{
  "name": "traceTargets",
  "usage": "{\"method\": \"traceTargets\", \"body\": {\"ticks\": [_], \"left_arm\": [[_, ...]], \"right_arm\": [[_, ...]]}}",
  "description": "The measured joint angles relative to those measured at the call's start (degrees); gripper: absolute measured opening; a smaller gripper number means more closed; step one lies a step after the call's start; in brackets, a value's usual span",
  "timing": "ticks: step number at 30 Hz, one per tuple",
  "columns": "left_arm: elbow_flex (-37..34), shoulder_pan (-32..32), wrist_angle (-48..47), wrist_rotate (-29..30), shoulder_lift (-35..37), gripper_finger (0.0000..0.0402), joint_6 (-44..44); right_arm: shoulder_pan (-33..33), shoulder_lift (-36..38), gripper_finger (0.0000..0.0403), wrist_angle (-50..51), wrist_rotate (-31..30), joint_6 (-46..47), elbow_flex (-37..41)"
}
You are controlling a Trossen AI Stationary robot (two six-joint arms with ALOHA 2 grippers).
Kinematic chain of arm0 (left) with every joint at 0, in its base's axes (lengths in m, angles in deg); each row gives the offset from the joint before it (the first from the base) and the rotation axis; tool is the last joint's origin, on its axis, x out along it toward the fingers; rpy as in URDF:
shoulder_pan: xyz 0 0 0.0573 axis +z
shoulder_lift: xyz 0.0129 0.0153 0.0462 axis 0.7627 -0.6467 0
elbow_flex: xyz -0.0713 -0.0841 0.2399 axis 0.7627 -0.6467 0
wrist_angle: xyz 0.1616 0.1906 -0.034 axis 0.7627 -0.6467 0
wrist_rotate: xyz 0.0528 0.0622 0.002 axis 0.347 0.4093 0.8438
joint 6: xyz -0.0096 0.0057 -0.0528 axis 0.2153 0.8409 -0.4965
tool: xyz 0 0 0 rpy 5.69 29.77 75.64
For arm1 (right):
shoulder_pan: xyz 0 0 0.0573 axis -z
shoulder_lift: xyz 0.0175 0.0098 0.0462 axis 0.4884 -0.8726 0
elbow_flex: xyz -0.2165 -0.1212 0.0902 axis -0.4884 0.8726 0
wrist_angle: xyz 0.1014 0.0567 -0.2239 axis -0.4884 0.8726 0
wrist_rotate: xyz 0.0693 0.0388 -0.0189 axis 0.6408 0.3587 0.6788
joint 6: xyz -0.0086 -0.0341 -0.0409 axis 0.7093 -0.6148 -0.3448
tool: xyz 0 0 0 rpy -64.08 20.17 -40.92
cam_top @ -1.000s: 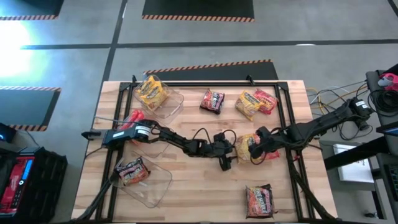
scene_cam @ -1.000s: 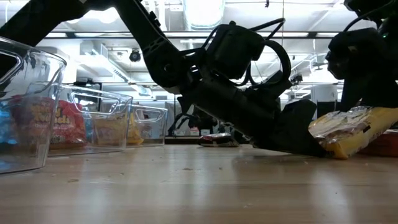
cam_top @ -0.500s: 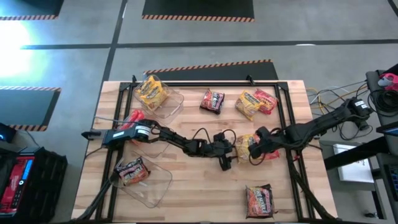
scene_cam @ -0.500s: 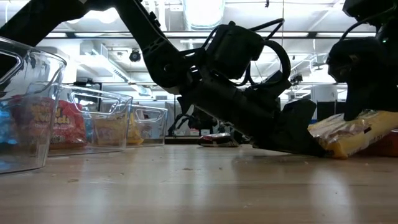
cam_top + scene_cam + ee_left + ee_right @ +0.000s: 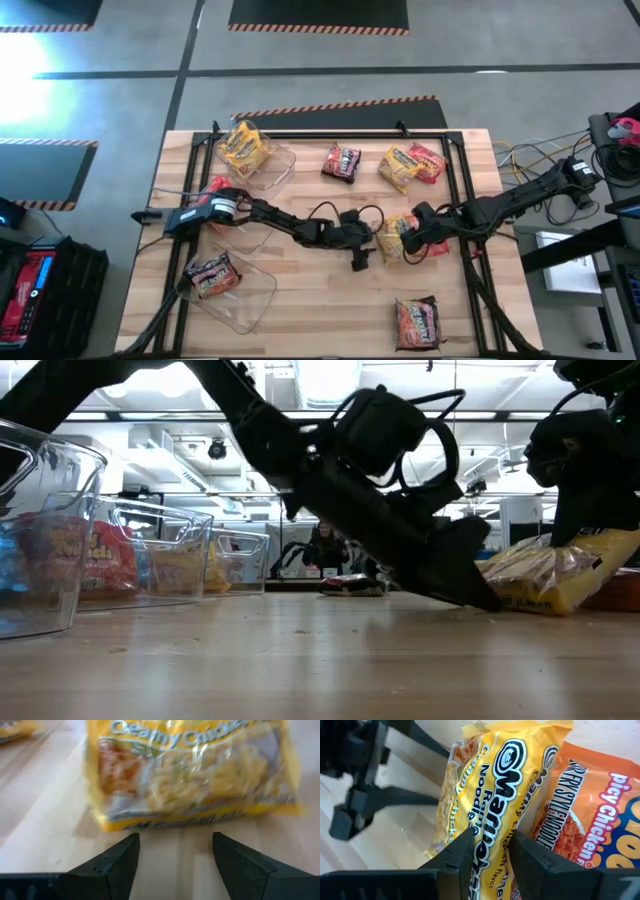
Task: Sort Maruchan noodles
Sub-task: Put the yellow noodles pack into the top transparent bin
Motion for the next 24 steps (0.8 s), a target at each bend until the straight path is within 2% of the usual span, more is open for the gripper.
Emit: {"method": "traceTargets", "body": {"ticks": [3, 8, 15, 24], "left_arm": [[-0.14, 0.31, -3.21, -0.56, 1.64, 0.0231, 2.06], [-0.27, 1.89, -2.67, -5.11, 2.35, 0.0231, 4.12], [-0.42, 5.14, -2.00, -13.89, 4.86, 0.0231, 4.49], [-1.55, 7.61, -6.21, -15.26, 8.23, 0.0231, 5.14]], "right_arm": [[0.00, -0.04, 0.0105, 0.09, 0.00, -0.71, -0.02], [0.00, -0.07, 0.0105, -2.41, -0.05, -2.88, -0.02], [-0.02, -0.31, 0.0100, -2.51, 0.31, -5.04, 0.02], [0.00, -4.36, 0.0093, -4.21, 0.17, -8.52, 0.02]]}}
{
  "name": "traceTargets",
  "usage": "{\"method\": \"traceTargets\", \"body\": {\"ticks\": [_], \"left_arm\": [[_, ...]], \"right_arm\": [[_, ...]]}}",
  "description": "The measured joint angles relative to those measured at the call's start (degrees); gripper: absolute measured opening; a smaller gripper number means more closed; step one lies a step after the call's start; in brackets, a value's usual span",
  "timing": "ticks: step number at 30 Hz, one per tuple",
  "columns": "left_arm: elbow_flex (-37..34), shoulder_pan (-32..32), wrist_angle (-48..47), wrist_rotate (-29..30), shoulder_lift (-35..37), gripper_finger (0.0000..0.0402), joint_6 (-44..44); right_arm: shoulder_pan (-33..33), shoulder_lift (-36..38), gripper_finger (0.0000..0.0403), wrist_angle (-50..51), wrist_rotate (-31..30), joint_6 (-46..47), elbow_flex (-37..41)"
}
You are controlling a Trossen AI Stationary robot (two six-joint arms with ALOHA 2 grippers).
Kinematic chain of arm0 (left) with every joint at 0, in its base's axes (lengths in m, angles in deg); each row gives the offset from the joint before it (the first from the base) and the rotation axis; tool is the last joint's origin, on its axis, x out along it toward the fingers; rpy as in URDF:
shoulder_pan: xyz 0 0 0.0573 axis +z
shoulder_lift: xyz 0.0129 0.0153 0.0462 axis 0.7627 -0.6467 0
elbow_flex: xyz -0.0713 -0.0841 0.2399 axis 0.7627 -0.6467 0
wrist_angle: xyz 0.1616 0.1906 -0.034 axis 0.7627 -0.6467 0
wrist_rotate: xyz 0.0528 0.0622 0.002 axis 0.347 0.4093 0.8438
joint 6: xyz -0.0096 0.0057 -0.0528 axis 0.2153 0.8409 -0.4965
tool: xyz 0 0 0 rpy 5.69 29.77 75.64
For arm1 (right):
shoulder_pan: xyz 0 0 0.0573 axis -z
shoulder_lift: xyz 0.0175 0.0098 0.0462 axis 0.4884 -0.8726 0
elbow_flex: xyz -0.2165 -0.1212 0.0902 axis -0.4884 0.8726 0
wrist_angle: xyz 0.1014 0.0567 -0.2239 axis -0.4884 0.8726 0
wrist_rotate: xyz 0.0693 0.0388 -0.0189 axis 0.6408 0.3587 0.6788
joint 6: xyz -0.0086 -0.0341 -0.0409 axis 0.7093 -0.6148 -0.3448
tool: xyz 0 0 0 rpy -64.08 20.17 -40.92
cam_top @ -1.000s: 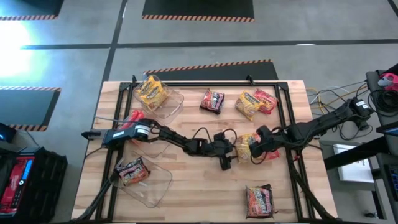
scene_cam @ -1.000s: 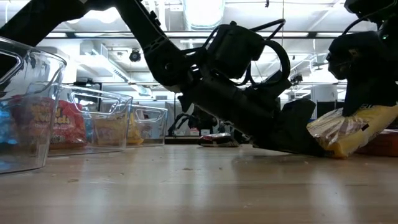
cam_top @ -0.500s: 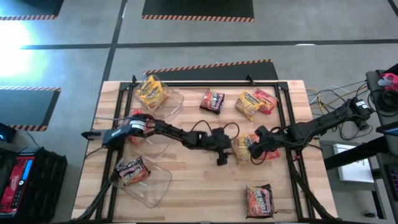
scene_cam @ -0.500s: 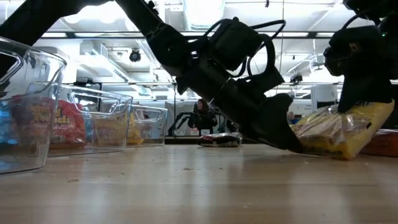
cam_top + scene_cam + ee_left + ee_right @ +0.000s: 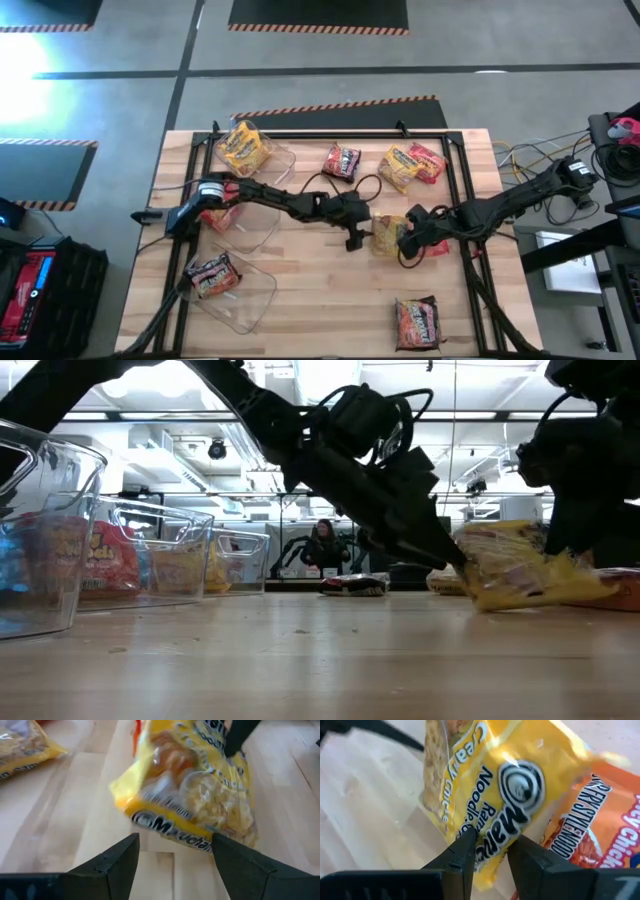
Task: Sort Maruchan noodles
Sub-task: Put the yellow noodles pack into the top transparent bin
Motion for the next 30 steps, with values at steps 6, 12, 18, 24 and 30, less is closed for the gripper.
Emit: {"method": "traceTargets", "body": {"ticks": [6, 12, 18, 24, 30], "left_arm": [[-0.47, 0.50, -0.08, -9.29, 0.48, 0.0231, -0.86], [-0.47, 0.48, -0.27, -13.49, 0.15, 0.0231, -2.24], [-0.47, 0.45, 0.34, -14.35, 0.15, 0.0231, -3.07], [-0.49, 0.59, 1.19, -14.33, -0.06, 0.0231, -4.57], [-0.49, 0.59, 0.99, -14.31, -0.06, 0.0214, -4.79]], "right_arm": [[-0.02, -4.63, 0.0093, -3.99, -0.35, -6.04, -0.16], [-0.02, -8.98, 0.0093, -5.65, -4.19, -12.30, -2.13], [-0.02, -13.01, 0.0093, -5.18, -6.74, -17.93, -5.24], [-0.02, -17.09, 0.0093, -5.08, -8.18, -20.93, -7.82], [-0.02, -17.44, 0.0093, -4.70, -7.71, -21.65, -8.65]]}}
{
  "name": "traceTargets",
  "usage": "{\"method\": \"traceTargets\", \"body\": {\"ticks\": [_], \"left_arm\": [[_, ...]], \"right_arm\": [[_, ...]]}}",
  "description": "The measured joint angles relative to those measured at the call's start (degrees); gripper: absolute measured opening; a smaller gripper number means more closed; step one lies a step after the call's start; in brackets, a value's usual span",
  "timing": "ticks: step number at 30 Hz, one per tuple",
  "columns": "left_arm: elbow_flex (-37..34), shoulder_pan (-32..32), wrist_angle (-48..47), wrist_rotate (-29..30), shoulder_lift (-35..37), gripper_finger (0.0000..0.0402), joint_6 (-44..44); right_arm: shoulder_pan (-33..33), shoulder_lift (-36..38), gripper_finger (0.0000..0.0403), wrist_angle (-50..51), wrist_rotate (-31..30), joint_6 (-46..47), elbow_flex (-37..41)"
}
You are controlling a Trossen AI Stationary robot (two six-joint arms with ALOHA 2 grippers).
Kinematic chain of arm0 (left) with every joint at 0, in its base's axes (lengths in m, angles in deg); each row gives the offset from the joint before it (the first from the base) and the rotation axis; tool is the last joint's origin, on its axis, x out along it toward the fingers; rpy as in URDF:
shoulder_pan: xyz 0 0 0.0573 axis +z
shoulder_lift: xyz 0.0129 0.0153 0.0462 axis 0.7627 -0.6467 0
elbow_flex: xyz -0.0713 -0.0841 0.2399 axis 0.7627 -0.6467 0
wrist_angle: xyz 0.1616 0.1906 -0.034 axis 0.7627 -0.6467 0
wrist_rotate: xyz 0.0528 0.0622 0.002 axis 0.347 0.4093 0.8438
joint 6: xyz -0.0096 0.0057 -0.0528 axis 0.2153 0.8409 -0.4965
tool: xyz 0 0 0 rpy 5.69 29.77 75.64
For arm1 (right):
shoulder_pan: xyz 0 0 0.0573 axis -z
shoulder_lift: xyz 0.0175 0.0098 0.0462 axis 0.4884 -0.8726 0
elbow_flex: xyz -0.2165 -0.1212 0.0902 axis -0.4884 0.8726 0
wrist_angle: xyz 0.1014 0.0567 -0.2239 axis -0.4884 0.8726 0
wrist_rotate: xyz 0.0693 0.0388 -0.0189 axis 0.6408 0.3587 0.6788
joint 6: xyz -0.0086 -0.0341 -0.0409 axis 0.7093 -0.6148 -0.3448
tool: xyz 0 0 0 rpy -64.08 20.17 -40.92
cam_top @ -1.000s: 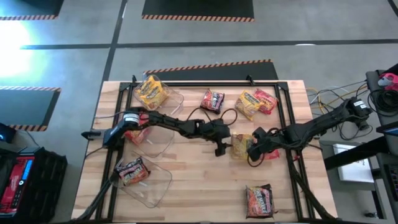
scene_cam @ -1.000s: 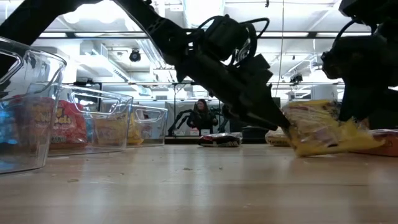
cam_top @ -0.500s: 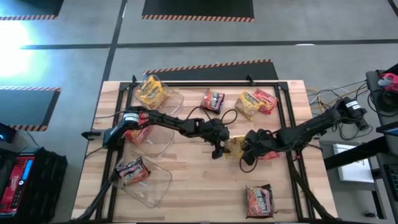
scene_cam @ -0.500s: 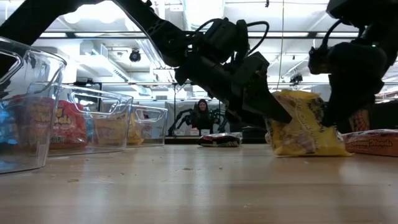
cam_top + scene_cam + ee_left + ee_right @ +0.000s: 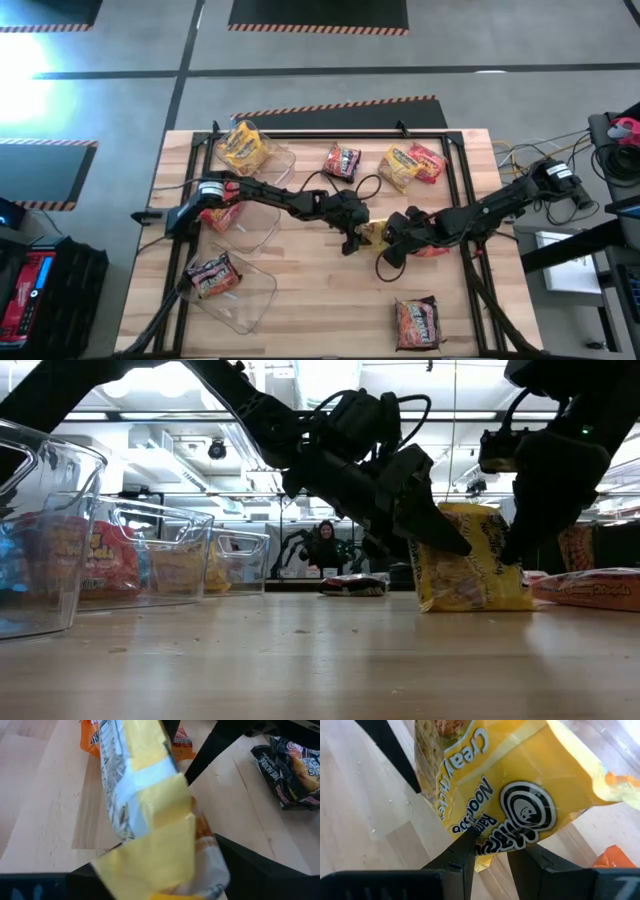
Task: Sort Maruchan noodles
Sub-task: Put the yellow noodles pack into the top transparent bin
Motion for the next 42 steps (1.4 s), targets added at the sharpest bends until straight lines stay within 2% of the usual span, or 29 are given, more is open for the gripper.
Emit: {"method": "traceTargets", "body": {"ticks": [11, 20, 22, 26, 32, 37, 42], "left_arm": [[0.05, 0.31, -0.87, -0.58, 0.00, 0.0122, -0.25], [0.07, 1.68, -0.89, 0.62, 0.00, 0.0129, 0.07], [-0.07, 2.41, -0.85, 2.59, 0.26, 0.0127, 0.09], [-1.83, 4.38, -0.30, 2.95, 1.57, 0.0125, 0.00], [-11.52, 7.58, 5.25, 3.40, 9.02, 0.0124, -0.66], [-24.27, 9.80, 18.91, 4.33, 20.26, 0.0124, -2.90], [-37.04, 8.96, 36.86, 7.22, 27.26, 0.0124, -7.06]], "right_arm": [[0.00, 5.42, 0.0103, 0.50, 7.77, 2.78, -0.50], [0.00, 13.75, 0.0150, 3.42, 8.02, 7.20, -0.55], [0.00, 15.09, 0.0159, 3.57, 7.51, 7.83, -0.55], [-0.27, 16.06, 0.0169, 3.69, 5.05, 8.00, -0.55], [-1.64, 15.81, 0.0171, 4.07, 1.38, 7.17, -0.44], [-1.77, 15.15, 0.0171, 3.10, -7.01, 5.74, 0.45], [-1.77, 14.65, 0.0171, -11.42, -16.05, -2.55, 2.71]]}}
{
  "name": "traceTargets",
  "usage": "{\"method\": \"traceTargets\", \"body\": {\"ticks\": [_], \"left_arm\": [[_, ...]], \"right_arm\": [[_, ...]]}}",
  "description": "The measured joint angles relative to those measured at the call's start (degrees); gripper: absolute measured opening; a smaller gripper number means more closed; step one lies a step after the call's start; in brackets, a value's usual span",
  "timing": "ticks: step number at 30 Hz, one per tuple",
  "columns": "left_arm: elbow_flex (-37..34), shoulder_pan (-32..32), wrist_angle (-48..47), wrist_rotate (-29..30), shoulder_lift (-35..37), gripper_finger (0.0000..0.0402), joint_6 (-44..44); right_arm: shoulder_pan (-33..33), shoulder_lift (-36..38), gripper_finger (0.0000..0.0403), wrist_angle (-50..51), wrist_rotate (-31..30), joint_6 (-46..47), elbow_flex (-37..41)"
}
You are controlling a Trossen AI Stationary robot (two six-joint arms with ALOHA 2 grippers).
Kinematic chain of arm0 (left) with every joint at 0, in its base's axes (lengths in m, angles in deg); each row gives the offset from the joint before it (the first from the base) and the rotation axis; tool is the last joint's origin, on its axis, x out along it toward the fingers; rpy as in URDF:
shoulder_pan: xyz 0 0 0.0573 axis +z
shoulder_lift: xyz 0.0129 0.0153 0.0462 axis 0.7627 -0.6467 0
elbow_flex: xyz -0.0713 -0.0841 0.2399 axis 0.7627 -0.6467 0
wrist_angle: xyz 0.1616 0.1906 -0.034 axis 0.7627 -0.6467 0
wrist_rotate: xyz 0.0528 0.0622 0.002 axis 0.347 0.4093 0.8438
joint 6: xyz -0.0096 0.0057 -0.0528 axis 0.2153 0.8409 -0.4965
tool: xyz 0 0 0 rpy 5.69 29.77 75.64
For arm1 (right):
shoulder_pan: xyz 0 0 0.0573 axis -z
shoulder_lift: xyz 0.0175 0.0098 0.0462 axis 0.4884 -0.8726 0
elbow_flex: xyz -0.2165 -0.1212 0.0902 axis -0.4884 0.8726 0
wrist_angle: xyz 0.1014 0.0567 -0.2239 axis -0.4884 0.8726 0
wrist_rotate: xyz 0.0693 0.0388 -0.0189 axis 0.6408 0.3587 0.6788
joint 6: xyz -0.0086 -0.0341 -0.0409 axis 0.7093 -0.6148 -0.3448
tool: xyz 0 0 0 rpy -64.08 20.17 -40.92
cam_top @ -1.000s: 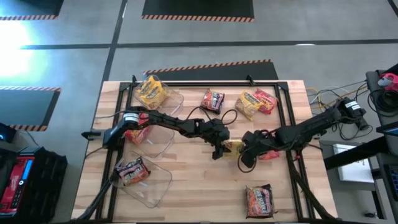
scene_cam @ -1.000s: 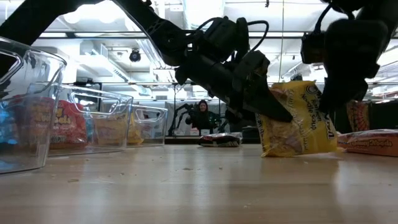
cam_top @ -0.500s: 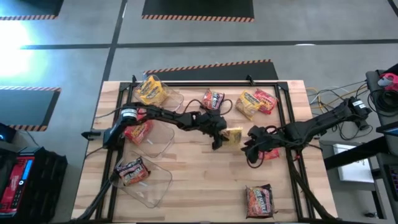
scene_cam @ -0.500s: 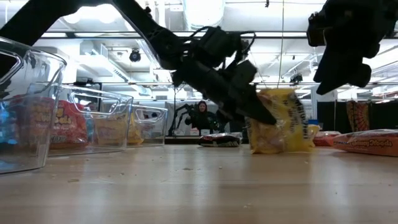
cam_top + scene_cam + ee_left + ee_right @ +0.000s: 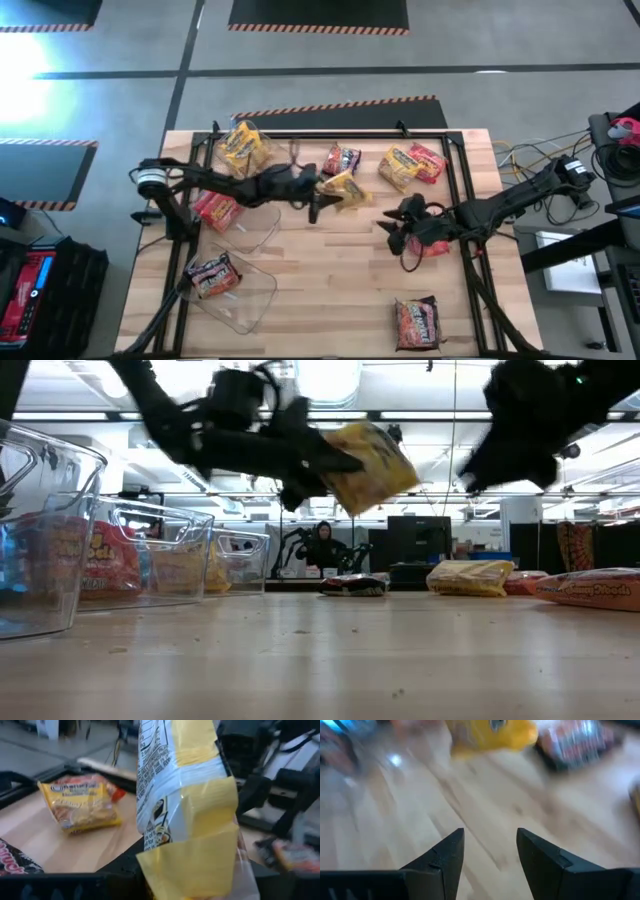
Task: Sort Maruchan noodles
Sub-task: Put the yellow noodles pack into the top transparent bin
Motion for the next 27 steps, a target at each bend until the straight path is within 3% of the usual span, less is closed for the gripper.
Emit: {"method": "traceTargets", "body": {"ticks": [7, 12, 16, 23, 27], "left_arm": [[-10.46, -1.37, 27.65, 1.87, 2.98, 0.0124, -3.93], [-11.62, -1.99, 34.25, 1.90, 3.63, 0.0124, -4.25], [-10.76, -4.23, 34.94, 1.60, 3.58, 0.0124, -4.18], [-8.89, -9.16, 35.17, 1.73, 3.56, 0.0124, -0.31], [-8.54, -10.31, 35.23, 1.98, 3.27, 0.0124, 0.63]], "right_arm": [[0.15, -0.42, 0.0172, -36.90, -1.98, -23.00, 5.81], [0.62, -1.36, 0.0172, -55.71, 1.01, -36.21, 8.46], [2.67, -3.70, 0.0182, -59.02, 8.82, -37.29, 8.07], [4.88, -10.12, 0.0195, -59.25, 10.72, -39.70, 4.06], [5.83, -12.79, 0.0201, -59.36, 15.69, -41.09, 0.82]]}}
